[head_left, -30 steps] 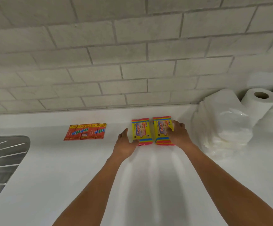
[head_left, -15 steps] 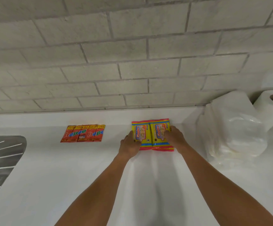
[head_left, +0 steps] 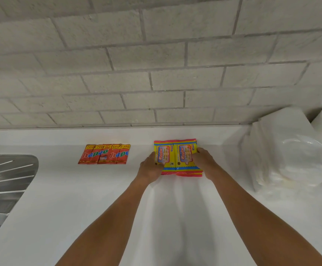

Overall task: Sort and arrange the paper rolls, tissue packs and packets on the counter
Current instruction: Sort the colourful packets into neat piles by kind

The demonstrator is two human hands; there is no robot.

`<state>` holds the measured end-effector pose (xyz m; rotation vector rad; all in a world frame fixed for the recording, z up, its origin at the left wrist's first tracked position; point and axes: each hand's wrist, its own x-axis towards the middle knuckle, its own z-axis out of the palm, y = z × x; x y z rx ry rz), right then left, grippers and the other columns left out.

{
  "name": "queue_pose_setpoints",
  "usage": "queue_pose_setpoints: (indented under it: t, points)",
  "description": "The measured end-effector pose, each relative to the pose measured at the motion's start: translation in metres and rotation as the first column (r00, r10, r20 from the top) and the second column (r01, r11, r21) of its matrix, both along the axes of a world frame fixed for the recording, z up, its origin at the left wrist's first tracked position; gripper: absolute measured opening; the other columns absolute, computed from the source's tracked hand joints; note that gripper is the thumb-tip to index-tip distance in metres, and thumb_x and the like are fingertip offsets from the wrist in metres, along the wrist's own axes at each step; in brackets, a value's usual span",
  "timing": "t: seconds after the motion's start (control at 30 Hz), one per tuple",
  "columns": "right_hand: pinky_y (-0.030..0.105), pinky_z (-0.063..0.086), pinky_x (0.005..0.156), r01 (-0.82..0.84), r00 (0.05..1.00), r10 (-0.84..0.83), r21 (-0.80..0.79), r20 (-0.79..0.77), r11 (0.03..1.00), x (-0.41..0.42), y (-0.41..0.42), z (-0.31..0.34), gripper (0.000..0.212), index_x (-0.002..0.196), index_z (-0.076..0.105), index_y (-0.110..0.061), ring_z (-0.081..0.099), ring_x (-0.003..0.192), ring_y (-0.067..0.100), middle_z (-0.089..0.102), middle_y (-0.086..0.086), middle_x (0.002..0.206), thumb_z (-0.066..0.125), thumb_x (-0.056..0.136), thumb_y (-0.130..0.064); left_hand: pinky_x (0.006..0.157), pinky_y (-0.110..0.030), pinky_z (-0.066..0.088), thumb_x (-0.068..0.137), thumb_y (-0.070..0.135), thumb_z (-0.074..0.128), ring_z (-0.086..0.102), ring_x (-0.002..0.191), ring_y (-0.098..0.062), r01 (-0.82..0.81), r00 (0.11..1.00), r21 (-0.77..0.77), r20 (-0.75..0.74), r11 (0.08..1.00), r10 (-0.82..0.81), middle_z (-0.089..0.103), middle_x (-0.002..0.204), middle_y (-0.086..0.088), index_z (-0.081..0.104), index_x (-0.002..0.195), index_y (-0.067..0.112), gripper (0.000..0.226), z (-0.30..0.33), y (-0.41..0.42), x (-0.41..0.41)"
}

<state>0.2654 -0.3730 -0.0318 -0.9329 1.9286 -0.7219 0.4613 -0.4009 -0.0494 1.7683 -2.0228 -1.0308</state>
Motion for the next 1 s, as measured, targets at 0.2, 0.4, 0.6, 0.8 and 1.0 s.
queue_pose_setpoints:
  t: [0.2,0.4,0.6,0.8,1.0]
  points:
    - [0.036,0.055,0.082,0.005,0.993,-0.004,-0.005,0.119,1.000,0.016,-0.003,-0.002,0.033,0.112,0.064,-0.019,0.066,0.097,0.024,0.069,0.007,0.106,0.040,0.091,-0.009,0.085,-0.031,0.049,0.096,0.023,0.055,0.059,0.096,-0.015,-0.028,1.000,-0.015,0.001,0.999,0.028,0.066,0.119,-0.001,0.054,0.126,0.024,0.030,-0.006,-0.005,0.020]
    - [0.035,0.056,0.080,0.011,0.991,-0.008,-0.019,0.130,1.000,0.020,-0.010,-0.007,0.033,0.111,0.065,-0.018,0.068,0.095,0.024,0.070,0.006,0.103,0.039,0.093,-0.008,0.094,-0.038,0.049,0.095,0.023,0.054,0.062,0.102,-0.018,-0.010,1.000,-0.032,0.022,0.999,0.010,0.067,0.118,0.001,0.054,0.124,0.026,0.030,-0.011,-0.011,0.025]
    - [0.026,0.048,0.062,0.031,0.993,-0.029,-0.018,0.113,0.999,0.016,-0.015,-0.014,0.032,0.100,0.065,-0.017,0.064,0.077,0.017,0.068,0.004,0.090,0.035,0.096,-0.006,0.100,-0.047,0.047,0.093,0.022,0.052,0.062,0.105,-0.021,-0.029,0.999,-0.037,0.027,0.999,0.030,0.066,0.115,0.002,0.054,0.122,0.027,0.030,-0.017,-0.014,0.022]
    - [0.024,0.037,0.054,0.061,0.997,-0.060,-0.024,0.051,0.998,0.013,-0.016,-0.013,0.035,0.076,0.053,-0.022,0.053,0.062,0.012,0.056,0.000,0.073,0.034,0.098,-0.005,0.100,-0.046,0.048,0.096,0.025,0.052,0.062,0.108,-0.021,-0.023,0.999,-0.027,0.030,0.999,0.024,0.065,0.119,0.001,0.052,0.128,0.027,0.032,-0.018,-0.013,0.017]
    - [0.023,0.037,0.052,0.052,0.997,-0.052,-0.004,0.051,0.999,0.009,-0.013,-0.008,0.034,0.076,0.053,-0.023,0.053,0.062,0.012,0.056,-0.001,0.074,0.035,0.098,-0.004,0.100,-0.049,0.048,0.094,0.027,0.056,0.062,0.108,-0.022,-0.026,1.000,-0.020,0.014,0.999,0.026,0.065,0.119,0.001,0.052,0.125,0.027,0.031,-0.020,-0.014,0.015]
